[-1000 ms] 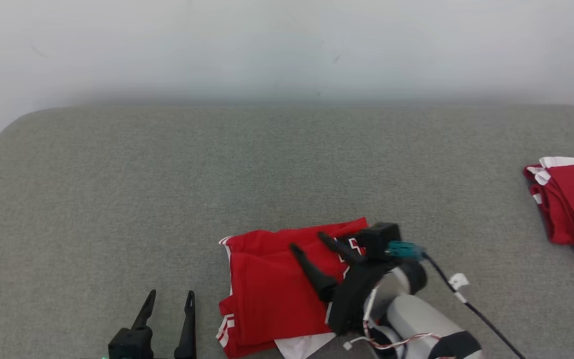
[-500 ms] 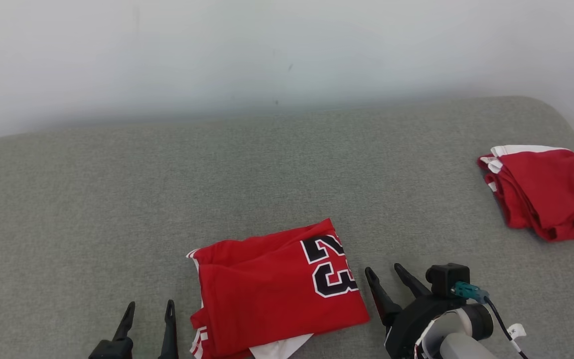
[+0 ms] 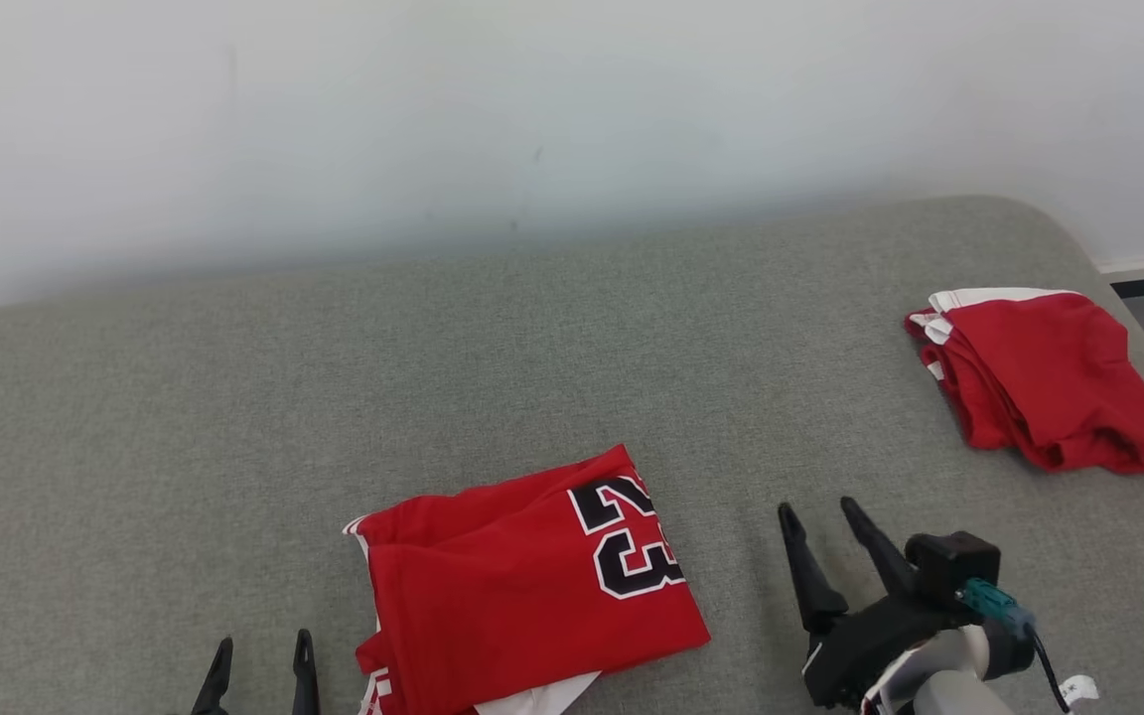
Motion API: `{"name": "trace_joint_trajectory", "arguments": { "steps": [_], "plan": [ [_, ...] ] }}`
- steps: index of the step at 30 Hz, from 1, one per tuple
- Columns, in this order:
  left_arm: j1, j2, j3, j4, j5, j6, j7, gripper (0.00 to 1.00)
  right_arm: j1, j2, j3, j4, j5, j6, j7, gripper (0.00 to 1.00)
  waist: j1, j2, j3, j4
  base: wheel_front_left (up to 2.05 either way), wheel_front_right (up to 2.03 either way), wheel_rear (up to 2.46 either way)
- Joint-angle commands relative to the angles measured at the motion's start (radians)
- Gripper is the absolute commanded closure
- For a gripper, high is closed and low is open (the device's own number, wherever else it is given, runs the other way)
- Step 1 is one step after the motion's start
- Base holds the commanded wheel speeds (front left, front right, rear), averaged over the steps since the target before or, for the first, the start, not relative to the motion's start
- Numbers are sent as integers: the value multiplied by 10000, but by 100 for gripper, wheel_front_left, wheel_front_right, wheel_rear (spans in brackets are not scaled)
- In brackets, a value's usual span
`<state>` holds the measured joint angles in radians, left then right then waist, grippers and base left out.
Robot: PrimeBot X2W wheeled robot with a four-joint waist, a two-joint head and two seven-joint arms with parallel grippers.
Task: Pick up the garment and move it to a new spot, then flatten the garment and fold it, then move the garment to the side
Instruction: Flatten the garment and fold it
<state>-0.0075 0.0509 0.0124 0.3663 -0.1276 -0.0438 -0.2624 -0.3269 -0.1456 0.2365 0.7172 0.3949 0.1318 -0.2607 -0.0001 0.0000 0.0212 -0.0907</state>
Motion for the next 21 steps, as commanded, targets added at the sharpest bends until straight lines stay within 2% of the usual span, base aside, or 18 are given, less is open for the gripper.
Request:
{"name": "trace_joint_trajectory", "arguments": {
  "steps": [1, 7, 11, 21],
  "plan": [
    [165, -8, 94, -73, -3, 34, -28, 0, 397, 100, -340, -492, -507, -29, -34, 0, 1, 0, -38, -60, 0, 0, 0],
    [330, -7, 232, -174, 25, 83, -28, 0, 1310, 524, -1308, -1974, -1882, -29, -38, 0, 1, 0, -91, -98, 0, 0, 0],
    [492, -8, 270, -319, 61, 172, -28, 0, 1688, 735, -1609, -2263, -2141, -29, -37, 0, 1, 0, -112, -82, 0, 0, 0],
    [465, -7, 122, -538, 45, 314, -28, 0, 1686, 878, -1606, -2427, -2446, -29, -40, 0, 1, 0, 20, 132, 0, 0, 0]
  ]
}}
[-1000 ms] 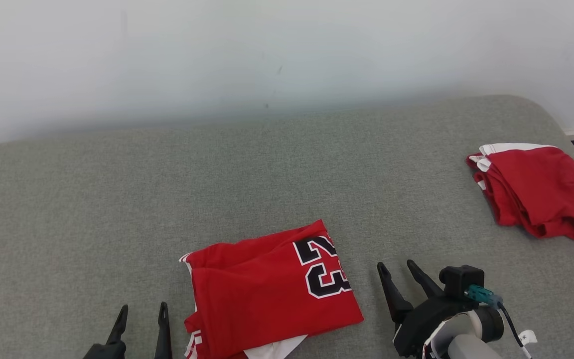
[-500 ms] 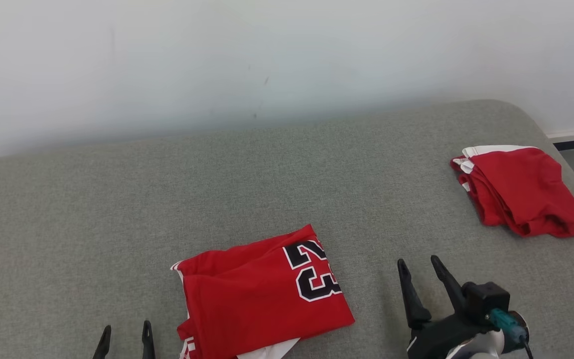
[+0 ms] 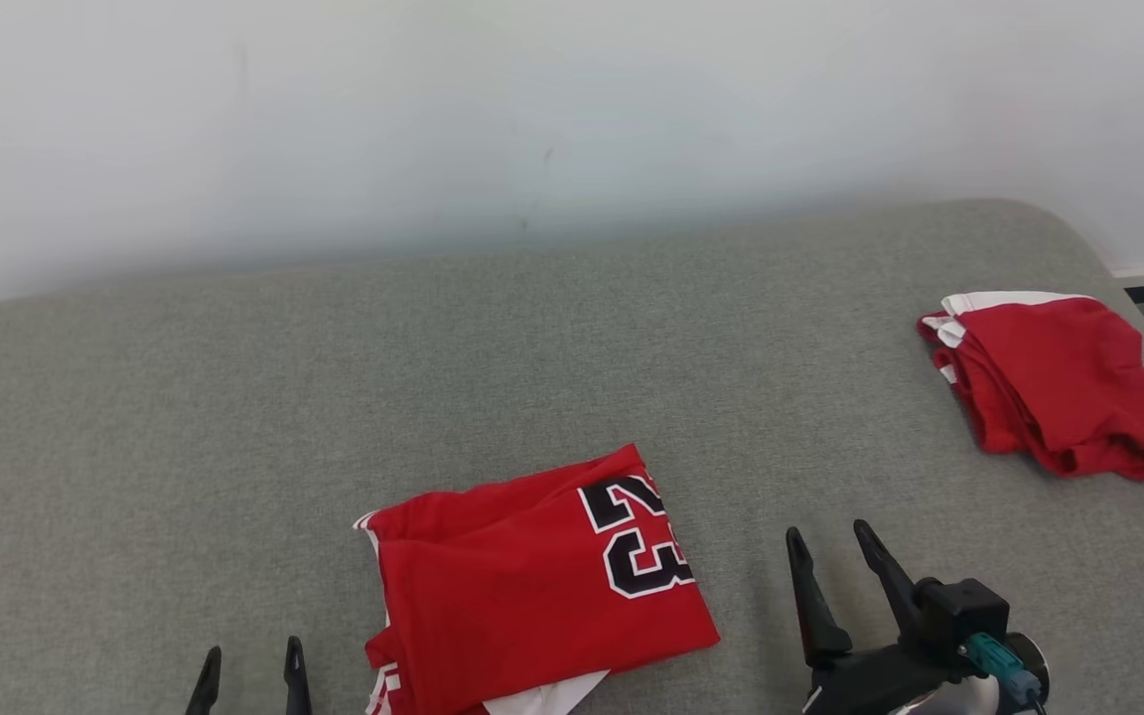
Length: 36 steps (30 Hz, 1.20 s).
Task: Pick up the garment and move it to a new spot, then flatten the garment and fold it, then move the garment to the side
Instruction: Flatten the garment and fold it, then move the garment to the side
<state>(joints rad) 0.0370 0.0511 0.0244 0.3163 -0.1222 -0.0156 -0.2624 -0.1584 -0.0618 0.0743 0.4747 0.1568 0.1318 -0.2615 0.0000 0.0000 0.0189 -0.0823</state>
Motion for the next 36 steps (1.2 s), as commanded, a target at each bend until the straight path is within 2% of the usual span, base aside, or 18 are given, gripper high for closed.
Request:
{"name": "trace_joint_trajectory", "arguments": {
  "steps": [1, 8, 14, 18, 23, 24, 25, 26, 27, 33, 36],
  "plan": [
    [4, -10, -53, -46, -49, 44, -28, 0, -46, 47, 62, -2, -37, -29, -33, 0, 0, 0, 83, 106, 0, 0, 0],
    [-355, -9, -500, -85, -251, 147, -28, 0, -708, 63, 621, 150, 204, -29, -33, 0, 0, 0, 780, 693, 0, 0, 0],
    [-720, -7, -950, -40, -400, 285, -28, 0, -1570, -121, 1277, 1058, 579, -29, -19, 0, 0, 0, 1381, 1359, 0, 0, 0],
    [-922, -9, -1253, -57, -514, 344, -28, 0, -2203, -241, 1751, 1963, 1058, -29, 780, 0, 0, 0, 1675, 1784, 0, 0, 0],
    [-1161, -11, -1460, -3, -650, 279, -28, 0, -2603, -380, 2302, 2374, 1373, -29, 1558, 0, 0, 0, 1770, 1963, 0, 0, 0],
    [-1190, -11, -1504, 26, -673, 250, -28, 0, -2640, -413, 2435, 2436, 1427, -28, 1718, 16, 0, 0, 1780, 1979, 0, 0, 0],
    [-1227, -9, -1539, 39, -700, 258, -28, 0, -2667, -441, 2538, 2481, 1507, -28, 1840, 55, 0, 0, 1789, 1986, 0, 0, 0],
    [-1265, -7, -1572, 26, -696, 211, -28, 0, -2696, -463, 2601, 2501, 1570, -29, 1881, 71, 0, 0, 1796, 1986, 0, 0, 0],
    [-1300, -9, -1590, 0, -696, 173, -28, 0, -2701, -502, 2649, 2537, 1601, -29, 1929, 100, 0, 0, 1800, 1981, 0, 0, 0],
    [-1364, -11, -1611, -64, -511, -15, -28, 0, -2834, -746, 2354, 2672, 1735, -34, 1286, 100, 0, 0, 1710, 1720, 0, 0, 0],
    [-1337, -11, -1585, -45, -354, -142, -27, 0, -2919, -713, 1985, 2855, 1685, -36, 811, 100, 0, 0, 1573, 1304, 0, 0, 0]
  ]
}}
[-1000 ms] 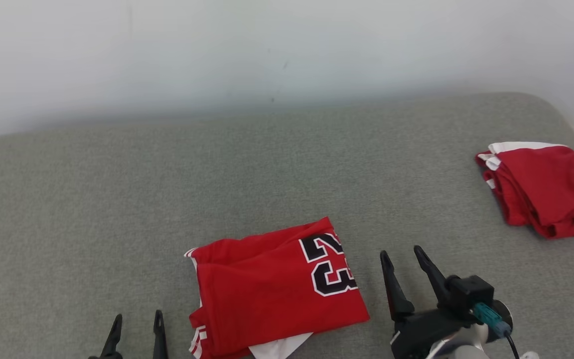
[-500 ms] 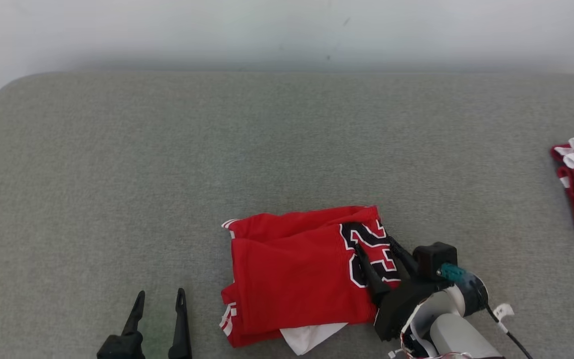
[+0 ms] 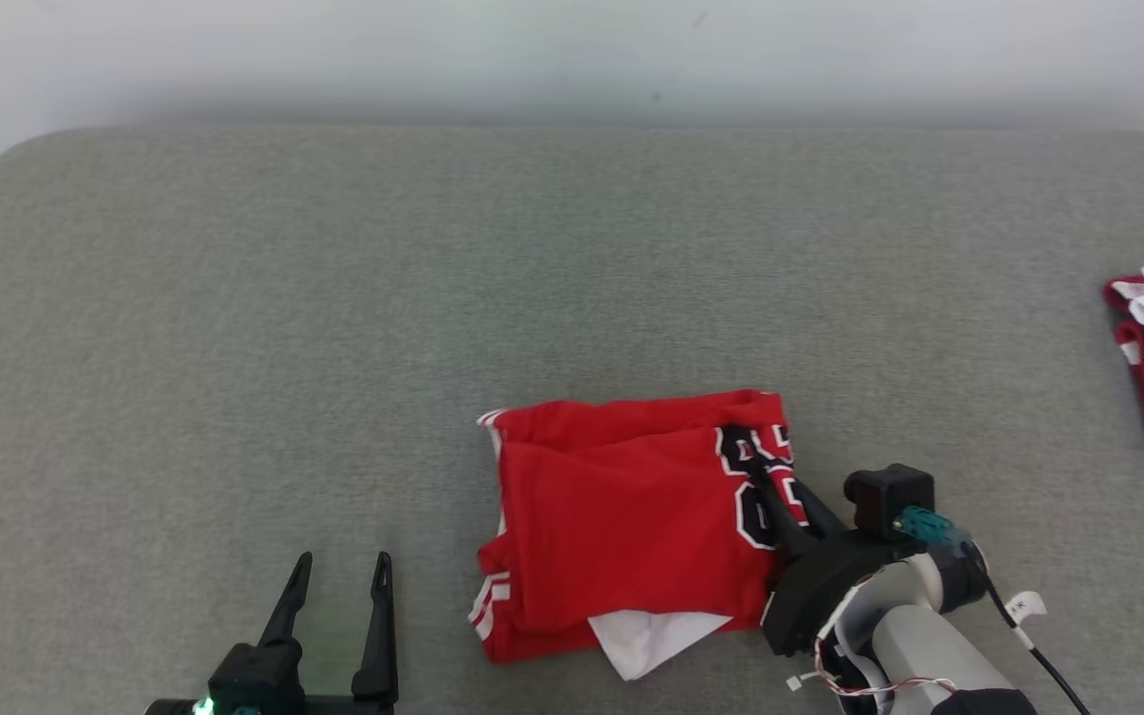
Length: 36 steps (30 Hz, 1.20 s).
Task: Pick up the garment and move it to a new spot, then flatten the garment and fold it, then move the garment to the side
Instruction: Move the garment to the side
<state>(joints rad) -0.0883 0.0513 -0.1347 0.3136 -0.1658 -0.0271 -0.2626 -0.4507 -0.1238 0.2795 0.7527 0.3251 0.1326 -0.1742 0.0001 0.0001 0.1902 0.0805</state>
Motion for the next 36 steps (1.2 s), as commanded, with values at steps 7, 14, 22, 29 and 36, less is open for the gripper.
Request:
{"name": "trace_joint_trajectory", "arguments": {
  "steps": [7, 14, 22, 29, 36],
  "plan": [
    [-142, -9, -24, 77, 387, -332, -26, 0, 25, 78, -511, 622, -79, -40, -474, 100, -1, -1, -298, -1873, 0, 0, 0],
    [-444, -3, -19, 425, 664, -511, -26, 0, -160, 291, -623, 950, 5, -39, -722, 100, -1, -1, -179, -4081, 0, 0, 0],
    [-830, 37, -481, 836, 923, -864, -25, 0, -300, 505, -732, 1061, 235, -39, -888, 100, -1, -1, 191, -5759, 0, 0, 0],
    [-1181, 184, -1220, 1184, 966, -1025, -26, 0, -337, 614, -963, 803, 281, -39, -907, 100, -1, -1, 474, -6195, 0, 0, 0],
    [-1502, 371, -1857, 1303, 780, -1032, -26, 0, -290, 659, -1271, 336, -14, -37, -909, 100, -1, -1, 660, -6228, 0, 0, 0]
  ]
}}
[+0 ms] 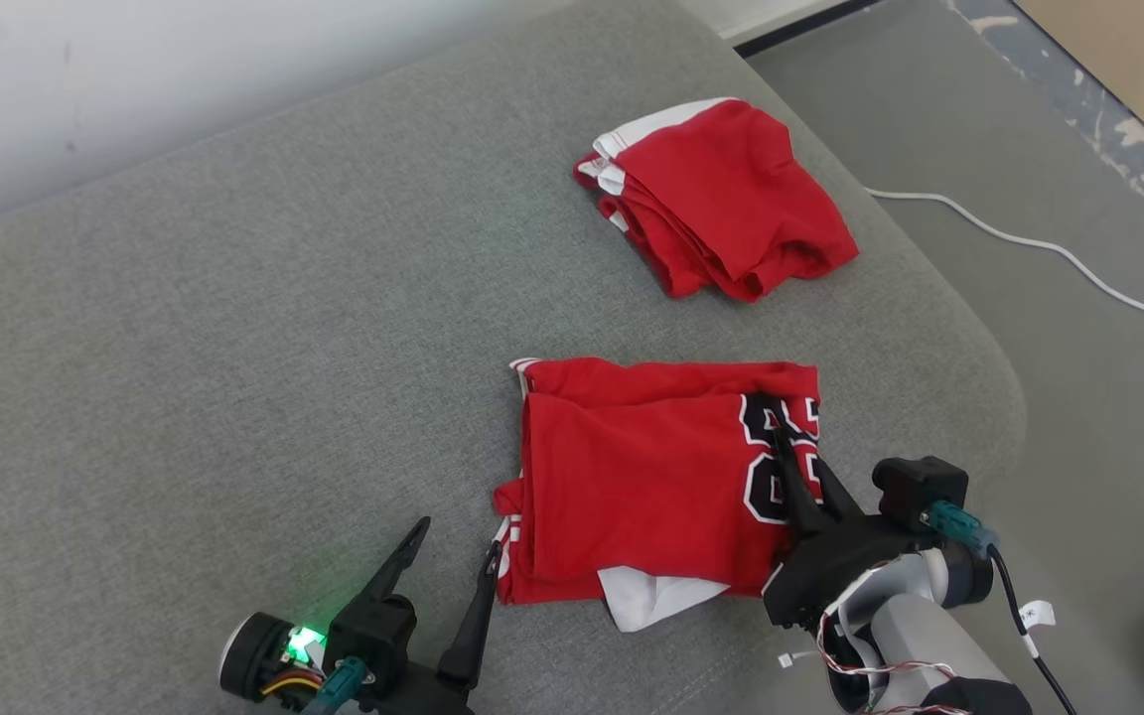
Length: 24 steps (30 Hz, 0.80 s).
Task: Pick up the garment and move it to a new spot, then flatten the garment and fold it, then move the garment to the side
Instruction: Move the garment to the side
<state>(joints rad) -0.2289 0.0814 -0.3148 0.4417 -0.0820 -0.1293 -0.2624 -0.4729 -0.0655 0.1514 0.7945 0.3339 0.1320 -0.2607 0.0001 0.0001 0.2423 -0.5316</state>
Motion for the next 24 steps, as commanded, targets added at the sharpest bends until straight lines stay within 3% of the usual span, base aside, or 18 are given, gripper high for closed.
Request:
{"name": "trace_joint_trajectory", "arguments": {
  "steps": [1, 7, 15, 24],
  "plan": [
    [-140, 86, -123, 32, -65, -11, -28, 0, -121, 75, 49, -141, -146, -32, -41, 100, -1, -1, 160, -101, 0, 0, 0],
    [-144, 157, -110, -44, -112, -1, -28, 0, -815, -38, 579, -344, -552, -32, -41, 100, -1, -1, 278, -15, 0, 0, 0],
    [-301, 43, -50, -289, 95, 17, -28, 0, -2436, -804, 953, -334, -954, -32, -42, 100, -1, -1, 615, 849, 0, 0, 0],
    [-478, -83, -3, -452, 188, 81, -28, 0, -4359, -2161, -58, 1083, -2019, -32, -41, 100, -1, -1, 1050, 2337, 0, 0, 0]
  ]
}}
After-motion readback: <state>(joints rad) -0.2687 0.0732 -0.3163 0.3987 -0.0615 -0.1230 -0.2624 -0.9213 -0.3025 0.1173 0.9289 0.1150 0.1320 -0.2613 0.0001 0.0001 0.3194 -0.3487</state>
